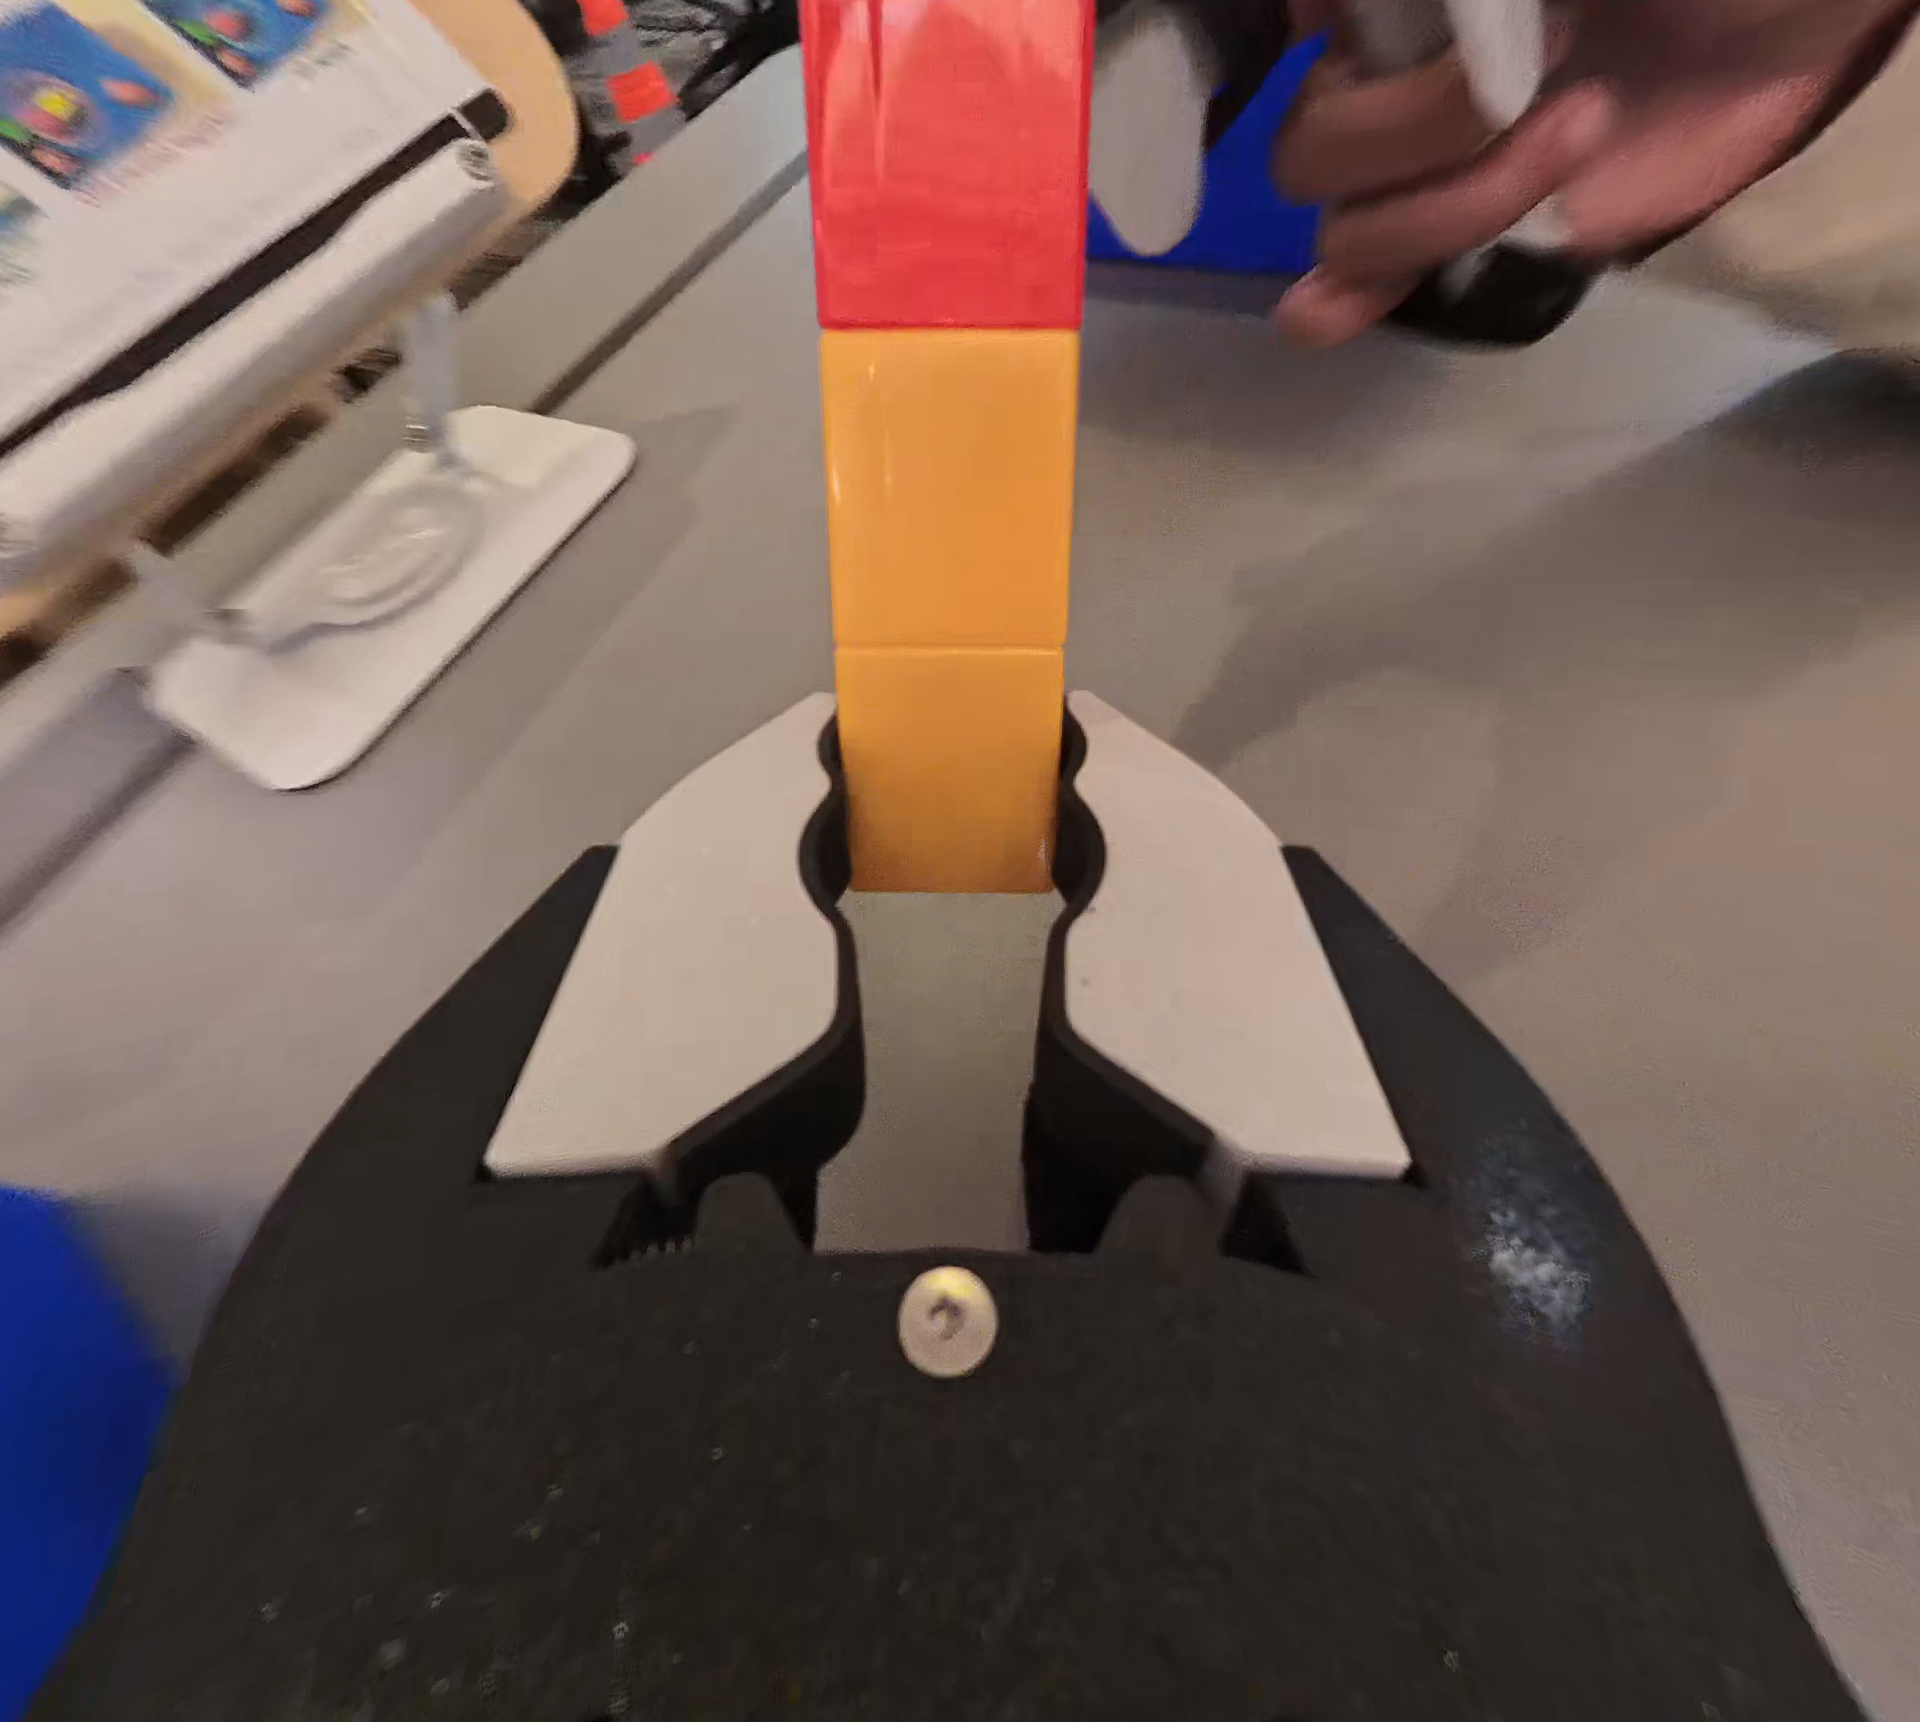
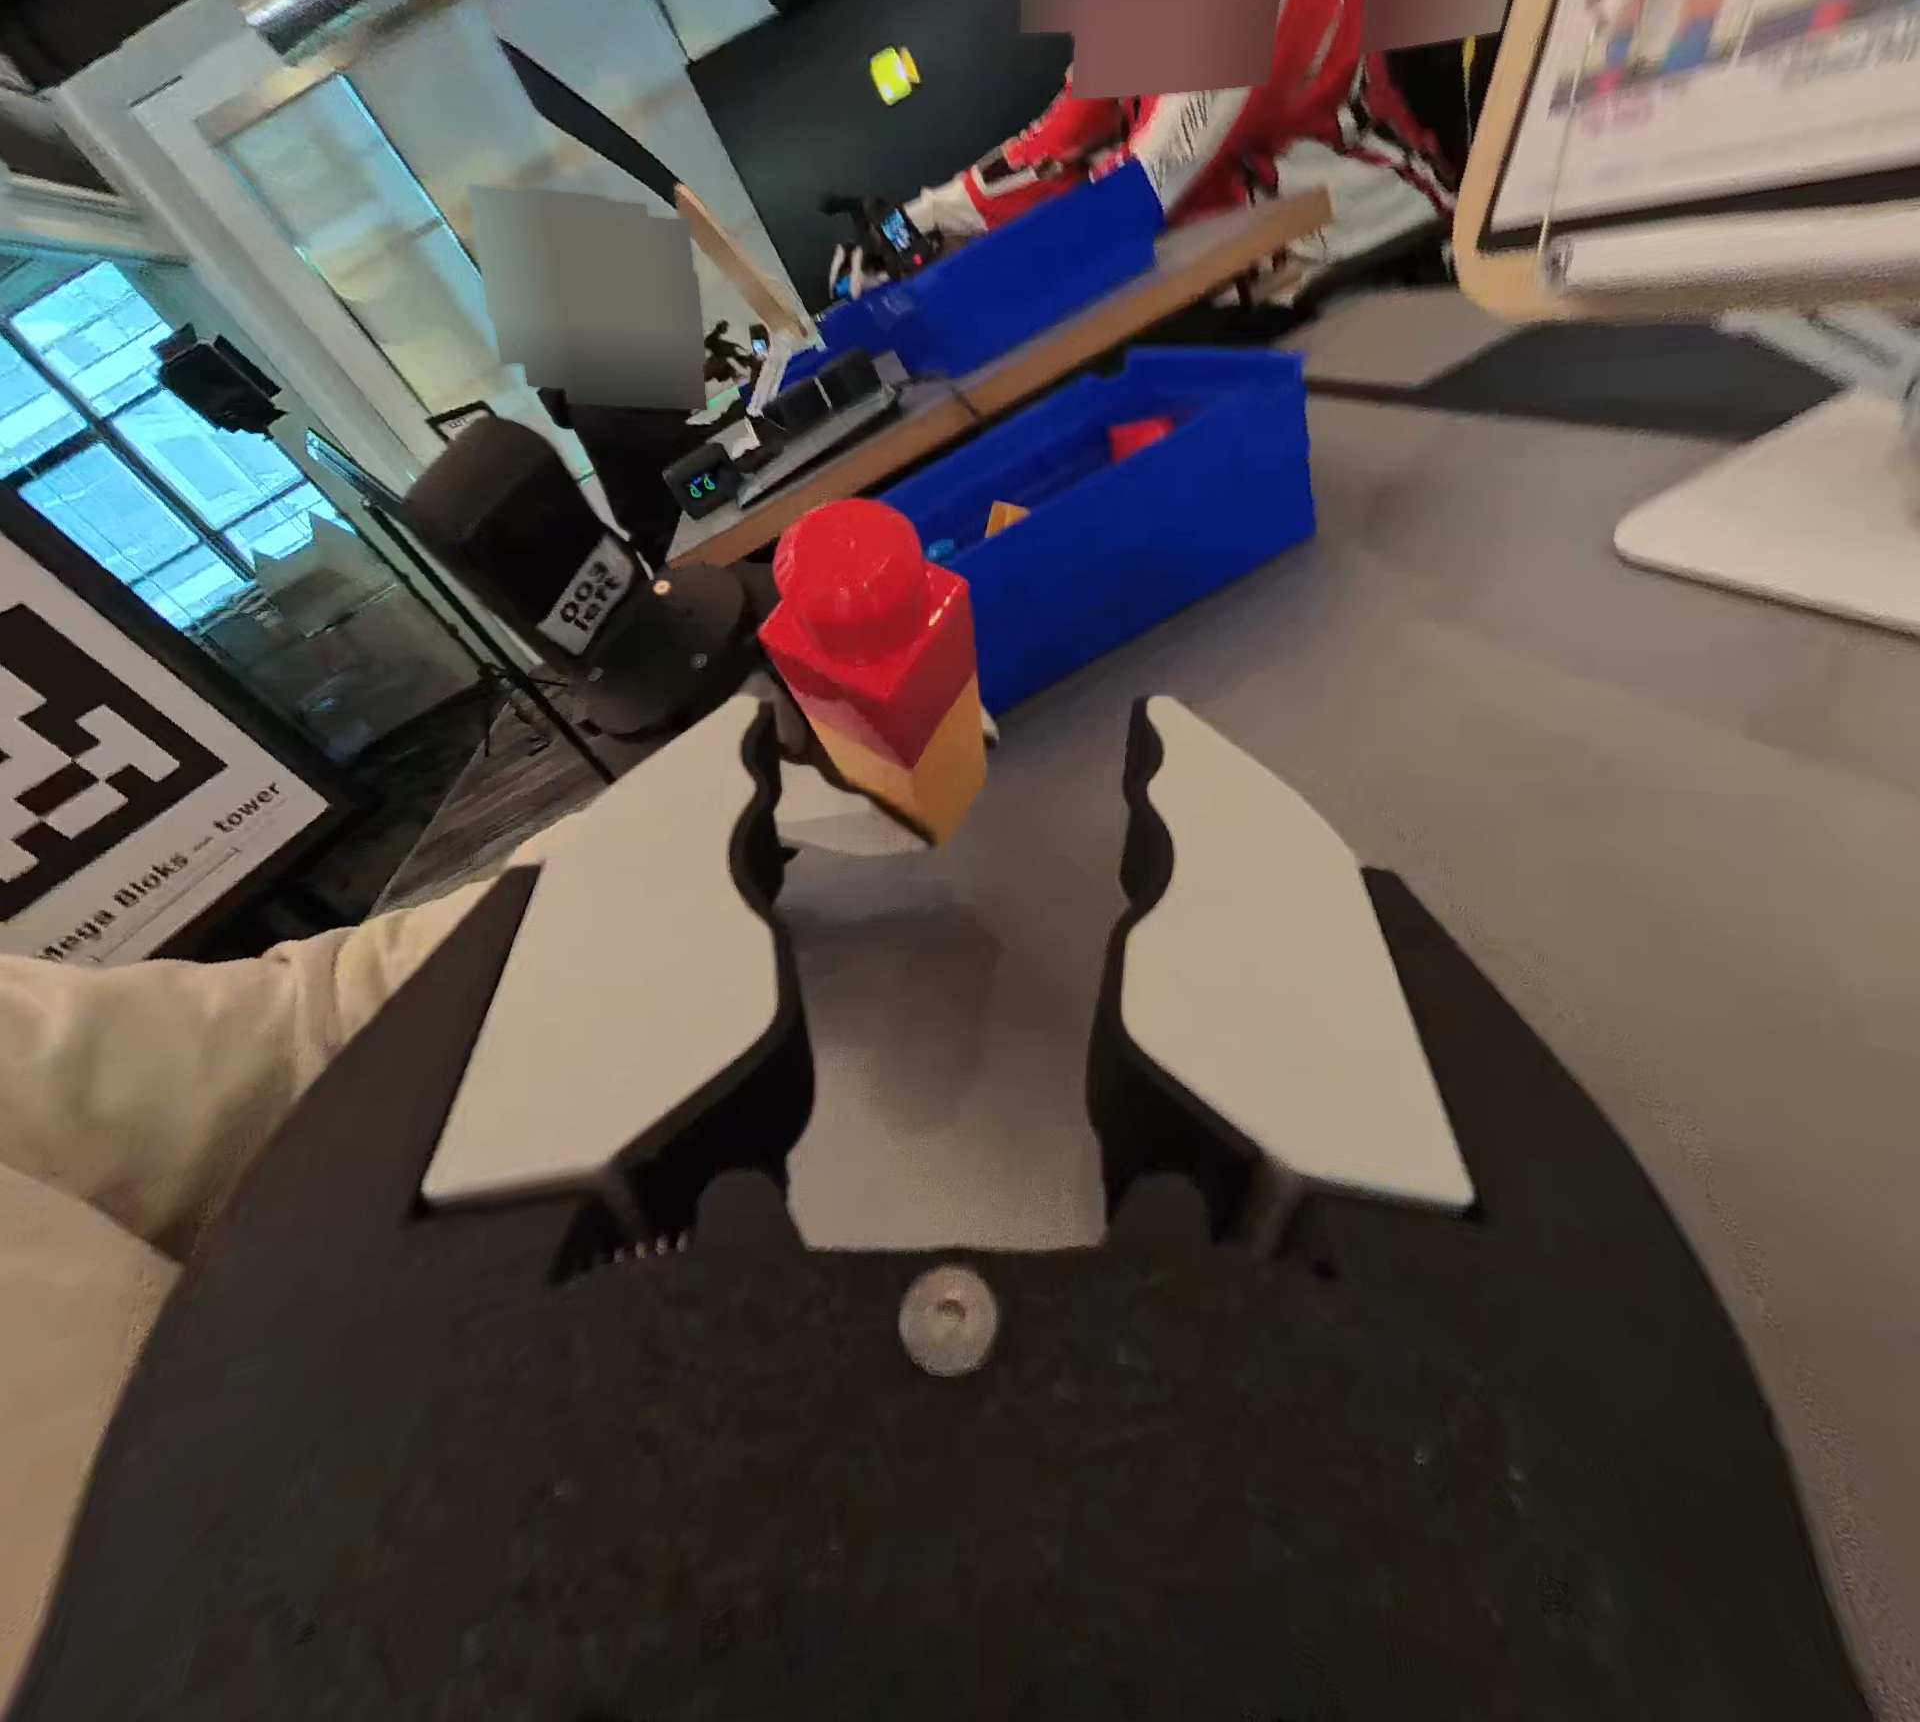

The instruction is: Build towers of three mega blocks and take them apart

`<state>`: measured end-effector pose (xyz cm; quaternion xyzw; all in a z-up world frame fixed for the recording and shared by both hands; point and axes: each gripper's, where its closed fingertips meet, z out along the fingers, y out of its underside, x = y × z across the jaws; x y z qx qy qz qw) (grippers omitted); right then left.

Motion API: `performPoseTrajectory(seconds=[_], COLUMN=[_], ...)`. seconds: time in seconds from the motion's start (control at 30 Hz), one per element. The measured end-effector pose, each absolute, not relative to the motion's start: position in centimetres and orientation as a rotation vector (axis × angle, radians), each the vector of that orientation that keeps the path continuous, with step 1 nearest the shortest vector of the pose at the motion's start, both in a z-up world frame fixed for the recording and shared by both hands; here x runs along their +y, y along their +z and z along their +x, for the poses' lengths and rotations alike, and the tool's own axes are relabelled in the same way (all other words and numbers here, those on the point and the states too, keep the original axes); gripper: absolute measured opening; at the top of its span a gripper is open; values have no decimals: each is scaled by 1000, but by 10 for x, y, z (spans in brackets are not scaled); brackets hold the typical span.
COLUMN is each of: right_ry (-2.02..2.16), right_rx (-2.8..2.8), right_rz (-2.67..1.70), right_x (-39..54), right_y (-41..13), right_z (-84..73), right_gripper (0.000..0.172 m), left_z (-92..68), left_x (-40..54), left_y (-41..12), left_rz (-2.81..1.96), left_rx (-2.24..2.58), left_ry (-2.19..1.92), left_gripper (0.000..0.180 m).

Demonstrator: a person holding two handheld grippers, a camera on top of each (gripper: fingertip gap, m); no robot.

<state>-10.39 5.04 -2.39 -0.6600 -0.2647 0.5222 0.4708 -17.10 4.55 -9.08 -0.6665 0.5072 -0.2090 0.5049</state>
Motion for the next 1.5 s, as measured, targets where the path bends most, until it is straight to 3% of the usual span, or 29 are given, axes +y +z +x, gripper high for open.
performPoseTrajectory(seconds=[0.27,0.33,0.57,0.67,0.9,1.13,1.23,1.5], right_ry=[1253,1203,1243,1131,920,379,97,-84], right_rx=[-604,-601,-599,-580,-513,-299,-181,44], right_rz=[-1851,-1882,-1930,-1916,-1802,-1862,-2020,-2277], right_x=[39,42,44,54,58,90,118,178], right_y=[-46,-53,-63,-65,-5,69,53,-40], right_z=[-132,-132,-126,-114,-56,112,200,281], right_gripper=[54,41,38,37,37,37,37,37], left_z=[-170,-167,-164,-159,-160,-166,-168,-174], left_x=[49,47,48,39,42,57,59,63], left_y=[-107,-112,-118,-113,-81,-85,-82,-71], left_rz=[-1600,-1598,-1571,-1606,-1626,-1655,-1637,-1579], left_rx=[1326,1350,1353,1316,890,682,681,663], left_ry=[-253,-231,-178,-344,-865,-960,-913,-884], left_gripper=[36,36,36,57,79,71,70,71])
